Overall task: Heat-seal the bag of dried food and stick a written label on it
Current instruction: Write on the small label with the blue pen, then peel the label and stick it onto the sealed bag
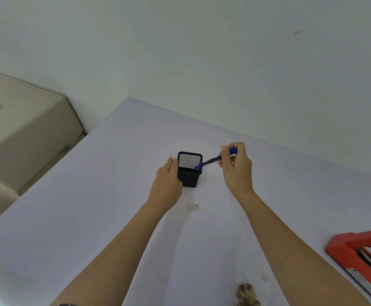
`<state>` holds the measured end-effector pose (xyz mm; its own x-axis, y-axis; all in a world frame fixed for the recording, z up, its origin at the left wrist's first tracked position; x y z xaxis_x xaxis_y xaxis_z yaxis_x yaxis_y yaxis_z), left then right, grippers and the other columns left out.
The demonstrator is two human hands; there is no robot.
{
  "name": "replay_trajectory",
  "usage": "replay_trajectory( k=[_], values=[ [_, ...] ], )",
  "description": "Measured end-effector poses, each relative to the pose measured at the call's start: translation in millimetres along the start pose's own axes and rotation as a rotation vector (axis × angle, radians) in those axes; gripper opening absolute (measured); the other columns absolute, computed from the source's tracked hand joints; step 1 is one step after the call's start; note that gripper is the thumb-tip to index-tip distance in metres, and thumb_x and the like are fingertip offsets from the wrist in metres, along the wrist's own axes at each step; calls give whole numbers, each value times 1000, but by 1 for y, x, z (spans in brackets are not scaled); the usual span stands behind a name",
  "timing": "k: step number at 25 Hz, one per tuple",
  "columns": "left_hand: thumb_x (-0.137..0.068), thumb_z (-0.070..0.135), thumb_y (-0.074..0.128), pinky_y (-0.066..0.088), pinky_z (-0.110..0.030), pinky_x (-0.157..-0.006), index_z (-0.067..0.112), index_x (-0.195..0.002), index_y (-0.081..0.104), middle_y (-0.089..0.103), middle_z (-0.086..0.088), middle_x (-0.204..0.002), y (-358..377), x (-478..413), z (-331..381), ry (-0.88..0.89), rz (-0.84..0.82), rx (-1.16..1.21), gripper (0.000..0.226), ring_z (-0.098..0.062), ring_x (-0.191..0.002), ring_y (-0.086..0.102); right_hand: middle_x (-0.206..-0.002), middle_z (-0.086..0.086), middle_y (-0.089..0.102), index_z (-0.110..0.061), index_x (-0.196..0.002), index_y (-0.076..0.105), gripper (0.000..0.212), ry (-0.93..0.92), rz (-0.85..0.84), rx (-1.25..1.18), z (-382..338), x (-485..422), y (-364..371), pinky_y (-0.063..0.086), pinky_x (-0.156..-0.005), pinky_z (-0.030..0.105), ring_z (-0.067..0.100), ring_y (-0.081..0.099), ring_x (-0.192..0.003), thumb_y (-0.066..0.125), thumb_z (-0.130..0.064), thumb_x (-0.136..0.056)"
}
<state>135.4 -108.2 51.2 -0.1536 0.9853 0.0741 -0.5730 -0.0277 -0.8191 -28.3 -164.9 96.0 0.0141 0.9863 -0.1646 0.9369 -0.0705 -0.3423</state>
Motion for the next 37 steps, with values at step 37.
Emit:
replay_trajectory(
  k=[37],
  values=[
    [-90, 35, 19, 36, -35, -84, 19, -146, 23, 28, -2, -149, 111, 51, -38, 83, -233, -476, 58, -25, -119, 39, -112, 13, 47, -9, -141, 34, 53, 78, -482, 713, 140, 100, 37, 48, -79, 39, 26, 50, -99, 46, -11, -89]
  ],
)
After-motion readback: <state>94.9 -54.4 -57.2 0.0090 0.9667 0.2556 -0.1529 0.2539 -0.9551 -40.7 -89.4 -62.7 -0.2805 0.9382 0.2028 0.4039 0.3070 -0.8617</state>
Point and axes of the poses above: each hand's wrist, its own x-axis away from the middle knuckle, its own y-axis out of the palm, z = x × y, the point moved 1 cm from there along -x, towards the middle knuckle
